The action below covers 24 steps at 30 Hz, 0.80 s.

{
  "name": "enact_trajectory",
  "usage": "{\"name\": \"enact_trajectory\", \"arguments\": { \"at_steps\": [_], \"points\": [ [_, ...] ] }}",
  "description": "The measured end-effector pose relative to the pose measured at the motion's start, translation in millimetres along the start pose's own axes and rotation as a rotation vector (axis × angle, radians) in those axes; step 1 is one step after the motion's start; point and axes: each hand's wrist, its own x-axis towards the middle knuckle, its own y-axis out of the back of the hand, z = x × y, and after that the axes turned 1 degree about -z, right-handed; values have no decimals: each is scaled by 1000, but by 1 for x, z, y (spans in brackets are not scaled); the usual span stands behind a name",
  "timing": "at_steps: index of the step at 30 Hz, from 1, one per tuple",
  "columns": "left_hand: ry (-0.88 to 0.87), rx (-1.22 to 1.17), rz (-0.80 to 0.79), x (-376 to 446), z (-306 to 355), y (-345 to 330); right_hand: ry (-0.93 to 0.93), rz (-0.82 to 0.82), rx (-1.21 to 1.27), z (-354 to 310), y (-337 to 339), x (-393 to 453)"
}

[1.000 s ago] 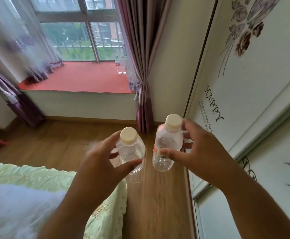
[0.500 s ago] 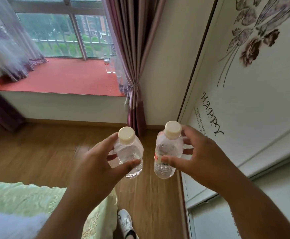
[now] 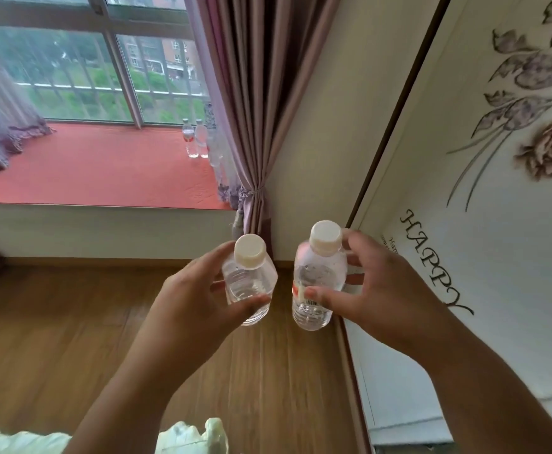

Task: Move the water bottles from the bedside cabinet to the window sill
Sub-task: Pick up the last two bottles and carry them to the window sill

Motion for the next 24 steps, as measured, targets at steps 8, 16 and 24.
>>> {"name": "enact_trajectory", "arguments": {
  "at_steps": [8, 16, 24],
  "points": [
    [17, -55, 23, 49, -30, 34, -7, -4, -7, -17, -12, 59],
    [75, -39, 60, 97, -59, 48, 27, -58, 11, -18, -26, 137],
    [161, 0, 129, 163, -83, 62, 107, -179, 41, -14, -40, 247]
  ]
}}
